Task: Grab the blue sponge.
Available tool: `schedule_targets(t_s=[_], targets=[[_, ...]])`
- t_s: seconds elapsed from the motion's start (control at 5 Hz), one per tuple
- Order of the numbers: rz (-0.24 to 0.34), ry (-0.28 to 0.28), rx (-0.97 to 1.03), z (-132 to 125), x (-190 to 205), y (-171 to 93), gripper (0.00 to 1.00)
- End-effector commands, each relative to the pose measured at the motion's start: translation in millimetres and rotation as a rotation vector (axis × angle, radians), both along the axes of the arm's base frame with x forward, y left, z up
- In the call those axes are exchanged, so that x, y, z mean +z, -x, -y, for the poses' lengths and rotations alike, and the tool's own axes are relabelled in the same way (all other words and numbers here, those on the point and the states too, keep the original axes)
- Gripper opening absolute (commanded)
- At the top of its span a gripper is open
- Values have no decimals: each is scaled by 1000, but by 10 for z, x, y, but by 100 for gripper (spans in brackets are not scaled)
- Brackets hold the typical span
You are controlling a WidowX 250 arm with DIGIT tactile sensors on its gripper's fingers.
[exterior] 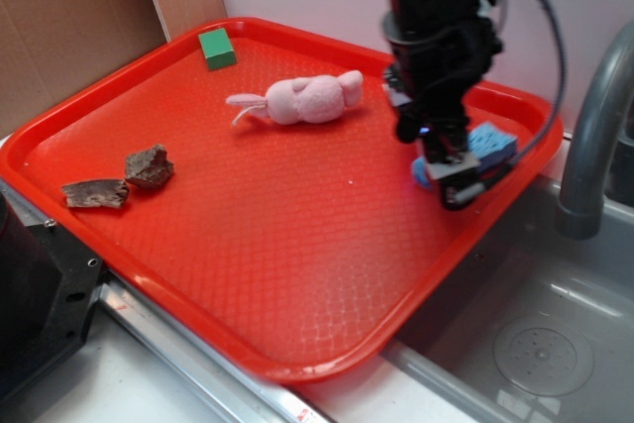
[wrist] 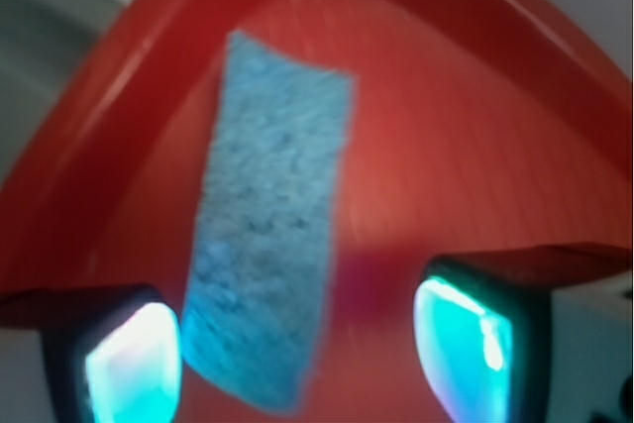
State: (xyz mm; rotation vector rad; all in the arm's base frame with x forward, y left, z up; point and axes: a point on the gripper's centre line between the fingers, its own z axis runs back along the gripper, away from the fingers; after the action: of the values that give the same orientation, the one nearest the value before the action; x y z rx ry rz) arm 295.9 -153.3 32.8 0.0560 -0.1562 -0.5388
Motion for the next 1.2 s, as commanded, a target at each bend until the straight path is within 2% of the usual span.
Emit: schedule_targets(t_s=[0.0,0.2,0.4,0.6,0.8,1.0], targets=[[-1,25,14,187,69,-143,100],[-59,-1,97,21,57,-75,0],[-93,22,193,-220,224,132,0],[-53,80,323,-370,563,454,0],[25,161,422,-575,943,871,0],[3,189,592,-721,1274,1304,0]])
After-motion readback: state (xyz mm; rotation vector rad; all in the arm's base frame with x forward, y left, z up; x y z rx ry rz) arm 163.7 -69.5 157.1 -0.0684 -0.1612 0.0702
